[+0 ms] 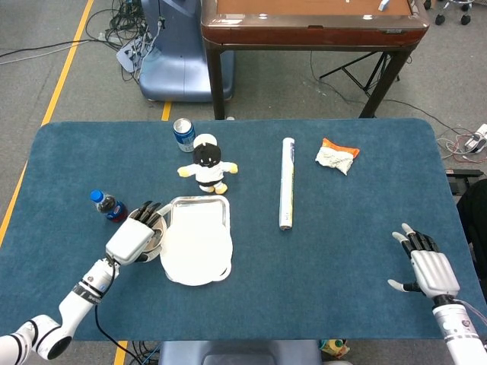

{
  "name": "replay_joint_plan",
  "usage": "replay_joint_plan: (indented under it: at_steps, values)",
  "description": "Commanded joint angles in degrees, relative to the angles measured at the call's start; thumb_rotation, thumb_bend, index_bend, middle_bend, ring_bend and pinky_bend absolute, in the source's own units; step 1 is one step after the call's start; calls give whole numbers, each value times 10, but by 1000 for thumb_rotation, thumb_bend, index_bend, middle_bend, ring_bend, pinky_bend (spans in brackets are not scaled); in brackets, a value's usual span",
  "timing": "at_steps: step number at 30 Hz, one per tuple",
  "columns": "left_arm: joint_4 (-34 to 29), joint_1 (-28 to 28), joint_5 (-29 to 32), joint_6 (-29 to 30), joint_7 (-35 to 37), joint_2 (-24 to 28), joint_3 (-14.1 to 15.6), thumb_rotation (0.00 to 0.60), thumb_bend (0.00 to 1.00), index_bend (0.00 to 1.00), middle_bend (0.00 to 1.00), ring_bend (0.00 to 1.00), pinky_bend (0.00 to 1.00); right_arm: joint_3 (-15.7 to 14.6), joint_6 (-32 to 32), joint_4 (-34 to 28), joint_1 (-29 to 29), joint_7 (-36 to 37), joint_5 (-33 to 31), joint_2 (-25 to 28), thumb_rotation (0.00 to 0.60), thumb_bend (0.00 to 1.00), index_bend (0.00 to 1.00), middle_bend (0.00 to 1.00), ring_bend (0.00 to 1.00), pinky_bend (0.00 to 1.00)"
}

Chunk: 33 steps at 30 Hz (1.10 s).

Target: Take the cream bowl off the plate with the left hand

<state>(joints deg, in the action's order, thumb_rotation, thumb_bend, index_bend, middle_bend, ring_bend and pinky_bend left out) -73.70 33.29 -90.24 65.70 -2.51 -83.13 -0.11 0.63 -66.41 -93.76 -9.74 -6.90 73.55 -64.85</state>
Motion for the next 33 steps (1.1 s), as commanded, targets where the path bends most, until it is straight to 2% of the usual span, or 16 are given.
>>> replay_joint_plan:
  at_steps: [1, 12, 23, 33]
  values:
    - [27, 0, 3, -10, 13, -5, 4, 600, 322, 670, 75, 0, 0, 0, 3, 1, -2, -1, -3, -1, 600, 192, 0, 0, 0, 0]
    - [69, -7, -1, -15, 29, -4, 17, 600, 322, 669, 75, 0, 0, 0, 9, 0, -6, -8, -9, -5, 600, 192, 0, 0, 0, 0]
    - [56, -9, -8, -15, 28, 0, 23, 600, 321, 590, 75, 0, 0, -2, 7, -1, -6, -10, -6, -5, 600, 192, 0, 0, 0, 0]
    - [46, -6, -11, -23, 21, -15, 24, 600, 322, 560, 75, 0, 0, -5, -2, -5, -2, -1, 5, 1, 600, 192, 0, 0, 0, 0]
